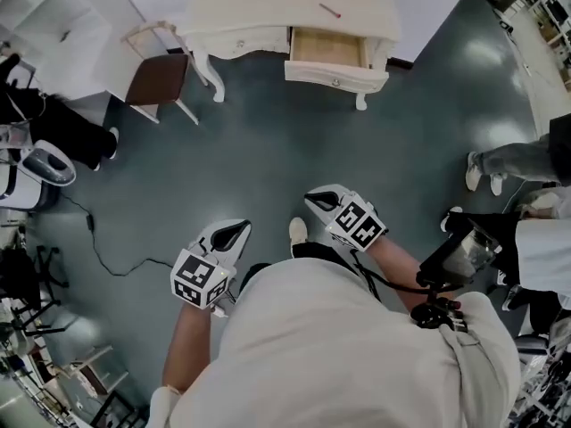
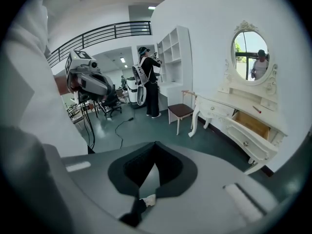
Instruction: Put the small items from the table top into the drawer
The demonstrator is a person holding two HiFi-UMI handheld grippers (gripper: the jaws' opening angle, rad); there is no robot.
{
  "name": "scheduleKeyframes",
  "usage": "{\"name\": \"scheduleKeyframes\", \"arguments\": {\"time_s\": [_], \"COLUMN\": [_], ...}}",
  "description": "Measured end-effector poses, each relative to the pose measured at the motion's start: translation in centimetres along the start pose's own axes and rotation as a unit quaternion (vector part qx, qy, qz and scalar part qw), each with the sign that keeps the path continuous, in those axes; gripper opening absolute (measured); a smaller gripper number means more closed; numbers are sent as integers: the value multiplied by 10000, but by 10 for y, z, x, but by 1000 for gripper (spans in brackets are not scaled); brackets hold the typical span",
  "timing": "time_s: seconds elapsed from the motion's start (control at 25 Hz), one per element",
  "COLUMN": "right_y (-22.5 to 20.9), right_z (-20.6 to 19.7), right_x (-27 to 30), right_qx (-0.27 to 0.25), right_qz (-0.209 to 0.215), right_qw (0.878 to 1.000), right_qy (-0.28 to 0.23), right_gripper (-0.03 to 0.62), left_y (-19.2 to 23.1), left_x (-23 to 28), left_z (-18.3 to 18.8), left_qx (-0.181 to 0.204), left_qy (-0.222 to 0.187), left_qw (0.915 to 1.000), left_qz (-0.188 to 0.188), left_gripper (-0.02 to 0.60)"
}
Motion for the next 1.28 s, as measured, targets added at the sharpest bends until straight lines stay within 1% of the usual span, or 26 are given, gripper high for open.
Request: {"name": "scheduleKeyframes", "arguments": {"time_s": [0.08,0.24,0.28,0.32,0.4,0.52,0.6,0.76,0.84,0.96,1.04,1.12,1.2,1.28], "right_y": [-28,-61,-71,-82,-103,-133,-151,-184,-204,-231,-246,-258,-267,-277], "right_z": [0,4,3,4,10,25,33,61,80,111,127,134,135,136], "right_x": [5,10,14,19,36,67,77,78,88,122,139,142,133,120], "right_qx": [87,318,395,472,559,690,855,1047,1193,1373,1439,1510,1579,1587], "right_qz": [-37,-270,-326,-381,-501,-810,-1068,-1404,-1635,-1918,-2068,-2233,-2396,-2584], "right_qw": [9999,9991,9987,9981,9972,9943,9906,9845,9793,9717,9677,9630,9579,9528], "right_qy": [-34,-86,-81,-74,-59,-9,62,71,93,94,42,30,78,146], "right_gripper": [0,3,12,26,28,29,28,25,21,21,21,23,23,23], "left_y": [13,33,42,52,78,132,160,188,211,261,292,313,323,327], "left_x": [20,43,49,56,65,79,91,108,117,120,120,125,129,129], "left_z": [18,43,49,54,62,70,85,129,154,180,188,194,199,205], "left_qx": [1,118,143,147,132,200,298,560,785,1073,1225,1328,1350,1267], "left_qy": [-34,62,86,97,96,153,176,244,347,464,563,681,729,670], "left_qw": [10000,9995,9993,9992,9987,9966,9940,9881,9815,9707,9663,9635,9622,9629], "left_qz": [-30,-271,-323,-372,-482,-782,-1040,-1414,-1710,-2098,-2192,-2221,-2248,-2286], "left_gripper": [0,0,0,0,0,0,0,0,0,0,0,0,0,0]}}
Point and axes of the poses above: the fingertips, and each gripper's own axes: x forward along the fingers, y to its left, z out of its top, the point moved 3 cm from there along -x, backward along the fingers, and after that the axes turned 7 degrees about -x, right-handed, at the moved point
